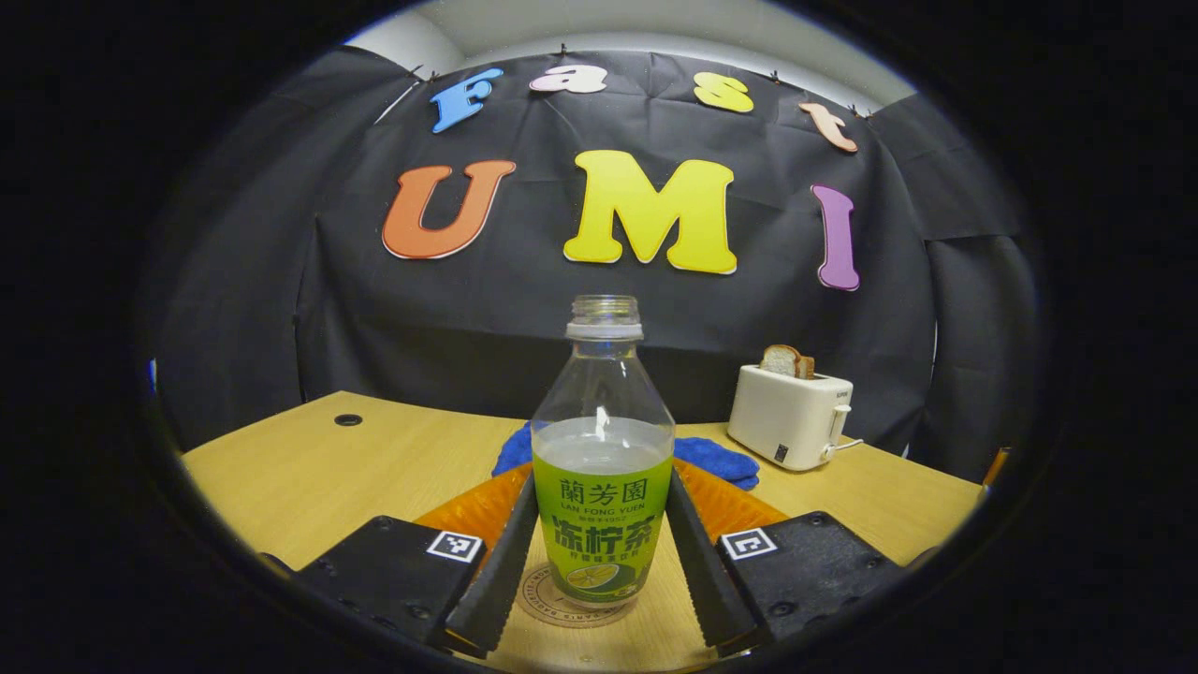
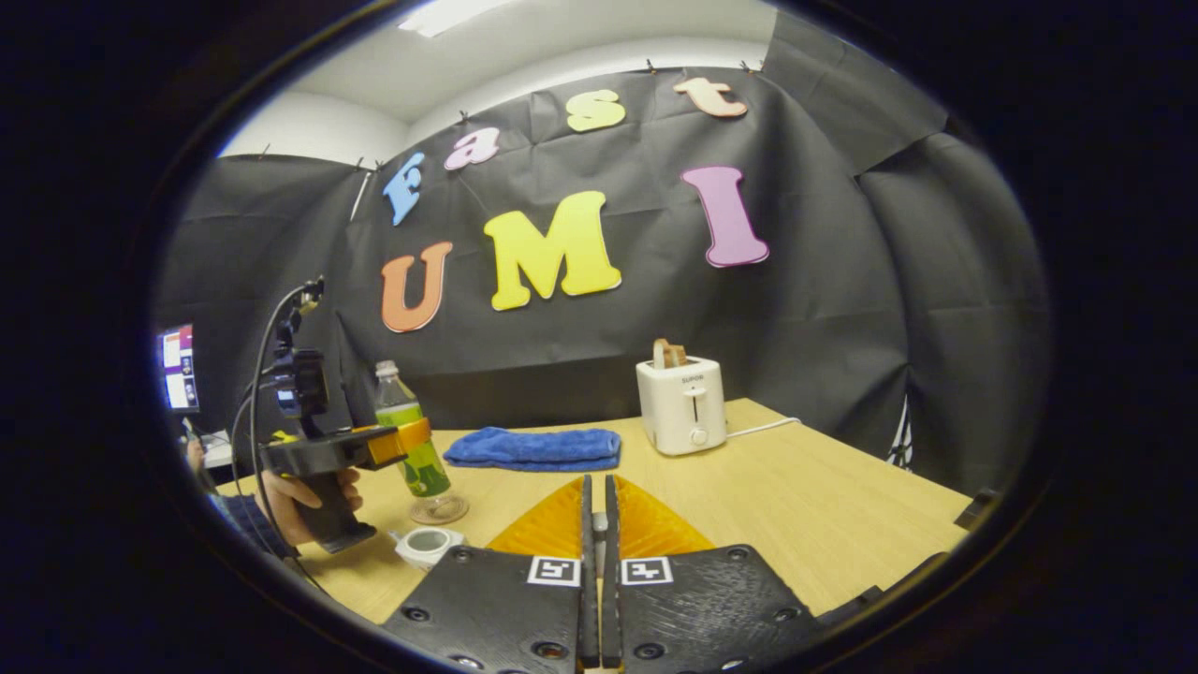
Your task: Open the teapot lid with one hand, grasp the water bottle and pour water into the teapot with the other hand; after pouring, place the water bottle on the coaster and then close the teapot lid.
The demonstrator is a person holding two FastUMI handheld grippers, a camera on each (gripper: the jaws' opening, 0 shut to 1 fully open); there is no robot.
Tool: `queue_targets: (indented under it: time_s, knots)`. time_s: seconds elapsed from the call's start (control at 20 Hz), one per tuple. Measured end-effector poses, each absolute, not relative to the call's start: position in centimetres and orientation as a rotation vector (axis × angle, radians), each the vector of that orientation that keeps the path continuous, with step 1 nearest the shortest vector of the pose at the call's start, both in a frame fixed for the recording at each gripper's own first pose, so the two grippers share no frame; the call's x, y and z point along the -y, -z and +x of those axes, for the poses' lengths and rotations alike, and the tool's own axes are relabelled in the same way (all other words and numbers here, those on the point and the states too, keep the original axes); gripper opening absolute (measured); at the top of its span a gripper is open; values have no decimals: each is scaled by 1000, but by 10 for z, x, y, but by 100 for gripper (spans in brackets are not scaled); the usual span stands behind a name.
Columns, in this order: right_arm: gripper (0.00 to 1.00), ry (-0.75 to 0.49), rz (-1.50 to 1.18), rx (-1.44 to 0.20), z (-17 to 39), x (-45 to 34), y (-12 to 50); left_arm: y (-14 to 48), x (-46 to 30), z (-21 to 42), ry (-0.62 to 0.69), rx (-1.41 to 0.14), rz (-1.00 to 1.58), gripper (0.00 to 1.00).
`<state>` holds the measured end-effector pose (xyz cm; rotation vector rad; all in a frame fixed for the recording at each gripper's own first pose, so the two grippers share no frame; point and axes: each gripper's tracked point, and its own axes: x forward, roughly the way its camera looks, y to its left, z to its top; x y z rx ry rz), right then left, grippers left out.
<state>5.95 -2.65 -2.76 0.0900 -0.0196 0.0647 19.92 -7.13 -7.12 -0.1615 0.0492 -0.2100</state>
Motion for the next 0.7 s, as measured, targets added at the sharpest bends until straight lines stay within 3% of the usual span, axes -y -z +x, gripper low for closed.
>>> queue_targets:
  time_s: [0.35,0.7]
  knots:
    - [1,-72,90,2,63,23,34,85,67,202,183,-73,-111,79]
    - [1,-73,56,3,60,18,33,62,60,185,181,-19,-91,93]
